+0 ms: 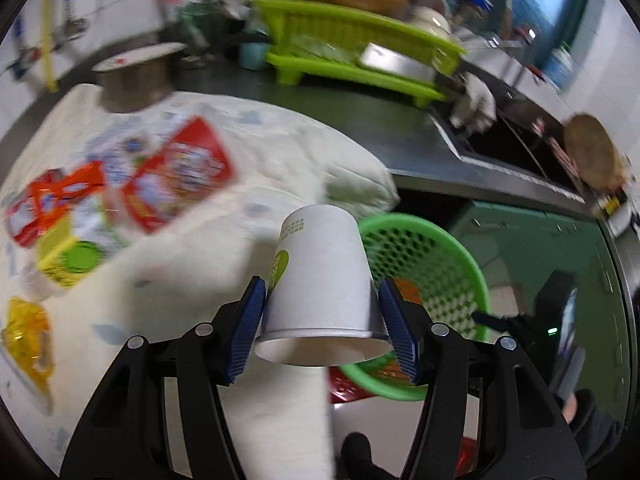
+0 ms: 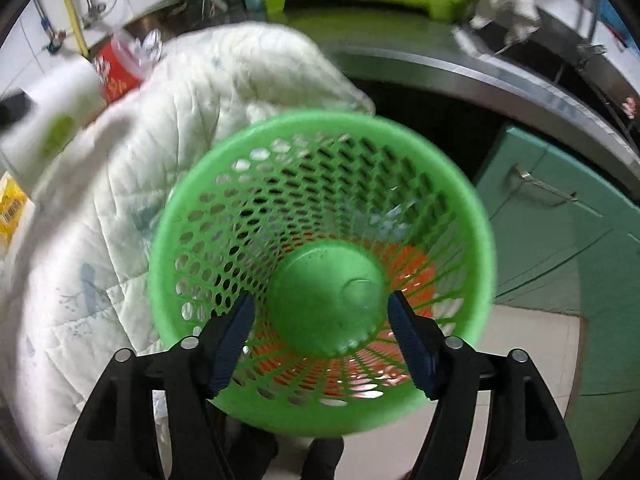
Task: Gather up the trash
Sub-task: 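Carry both cups over the green basket and open both grippers to drop them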
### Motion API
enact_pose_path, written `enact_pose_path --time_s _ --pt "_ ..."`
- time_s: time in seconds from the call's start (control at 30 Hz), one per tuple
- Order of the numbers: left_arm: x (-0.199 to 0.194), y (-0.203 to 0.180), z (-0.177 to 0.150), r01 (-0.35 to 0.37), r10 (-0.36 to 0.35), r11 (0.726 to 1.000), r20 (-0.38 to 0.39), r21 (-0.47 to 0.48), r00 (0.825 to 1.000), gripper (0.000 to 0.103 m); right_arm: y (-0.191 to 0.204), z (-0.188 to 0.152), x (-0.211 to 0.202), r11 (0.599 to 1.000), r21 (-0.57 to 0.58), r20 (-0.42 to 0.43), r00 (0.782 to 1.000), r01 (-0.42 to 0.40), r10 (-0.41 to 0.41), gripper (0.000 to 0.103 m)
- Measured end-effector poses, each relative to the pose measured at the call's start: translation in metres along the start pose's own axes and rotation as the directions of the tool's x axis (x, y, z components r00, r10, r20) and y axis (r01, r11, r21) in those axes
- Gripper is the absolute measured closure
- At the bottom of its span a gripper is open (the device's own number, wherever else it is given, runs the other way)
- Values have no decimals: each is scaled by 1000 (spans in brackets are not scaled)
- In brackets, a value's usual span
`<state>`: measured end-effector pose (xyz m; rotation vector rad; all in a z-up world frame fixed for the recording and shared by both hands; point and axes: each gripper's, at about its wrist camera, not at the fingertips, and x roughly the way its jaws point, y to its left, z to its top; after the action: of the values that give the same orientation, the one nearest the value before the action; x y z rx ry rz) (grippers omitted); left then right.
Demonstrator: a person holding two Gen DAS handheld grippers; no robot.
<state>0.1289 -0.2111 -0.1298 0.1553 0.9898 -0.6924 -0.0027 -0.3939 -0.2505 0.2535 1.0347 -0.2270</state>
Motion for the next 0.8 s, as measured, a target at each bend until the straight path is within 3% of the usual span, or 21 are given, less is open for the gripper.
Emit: enact_pose_path --time_s 0.1,0.37,0.47,0.6,0.8 --pt "24 -23 -5 39 -37 999 -48 31 998 45 -8 -1 -25 1000 8 46 999 11 -11 36" --pt "66 -58 -16 67 -57 995 -131 79 990 42 -25 -4 -70 999 35 135 990 35 -39 34" --pt "71 -63 -18 69 -57 994 -142 85 988 42 -30 -3 -82 998 46 158 986 39 -46 33" --pt "73 -66 -18 73 -60 994 -145 83 988 29 -33 -3 -90 998 52 179 983 36 -45 33" --pt "58 -62 -19 63 -53 995 -122 75 991 29 -27 -1 -98 999 39 202 979 27 -35 33"
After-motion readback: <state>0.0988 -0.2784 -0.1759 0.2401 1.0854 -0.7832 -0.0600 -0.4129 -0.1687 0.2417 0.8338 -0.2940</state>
